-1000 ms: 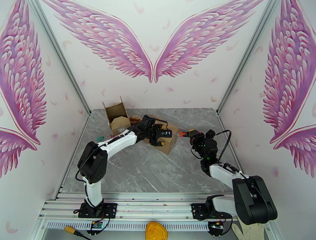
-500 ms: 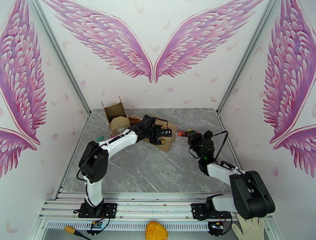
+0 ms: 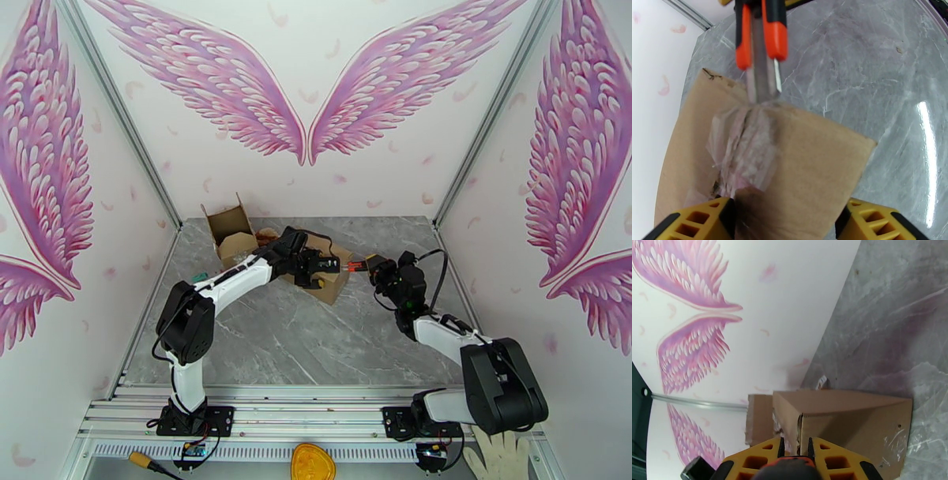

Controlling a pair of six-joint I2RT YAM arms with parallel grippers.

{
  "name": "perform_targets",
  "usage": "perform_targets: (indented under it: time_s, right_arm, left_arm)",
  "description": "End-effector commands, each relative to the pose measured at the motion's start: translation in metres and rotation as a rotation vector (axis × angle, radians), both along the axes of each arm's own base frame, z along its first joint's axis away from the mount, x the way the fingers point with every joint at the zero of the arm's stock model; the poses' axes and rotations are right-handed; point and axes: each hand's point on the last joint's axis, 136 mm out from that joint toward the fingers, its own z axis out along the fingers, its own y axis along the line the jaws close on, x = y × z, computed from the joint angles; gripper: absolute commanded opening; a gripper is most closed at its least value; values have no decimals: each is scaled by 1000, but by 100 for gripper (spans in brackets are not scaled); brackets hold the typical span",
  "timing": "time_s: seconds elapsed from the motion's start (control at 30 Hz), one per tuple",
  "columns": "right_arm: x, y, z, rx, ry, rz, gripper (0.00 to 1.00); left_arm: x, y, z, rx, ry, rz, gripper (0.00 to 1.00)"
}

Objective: Unpack the express box

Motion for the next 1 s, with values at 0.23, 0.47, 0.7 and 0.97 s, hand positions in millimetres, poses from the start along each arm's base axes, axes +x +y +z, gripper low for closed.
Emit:
perform_targets:
  time_s: [0.23, 0.47, 0.7, 0.97]
  right_arm:
    - [-64, 68, -8, 89, 150, 636, 0]
    - [-71, 64, -11, 140, 165, 757, 0]
    - [-81, 53, -9, 82, 185, 814, 0]
    - [-63, 14, 22, 35, 60, 684, 0]
  left_arm:
    - [9, -10, 19, -59, -77, -63, 70]
    - [6, -1, 9, -33, -70, -64, 71]
    - [6, 4, 4, -15, -58, -54, 71]
    - [5, 3, 3, -9, -55, -51, 71]
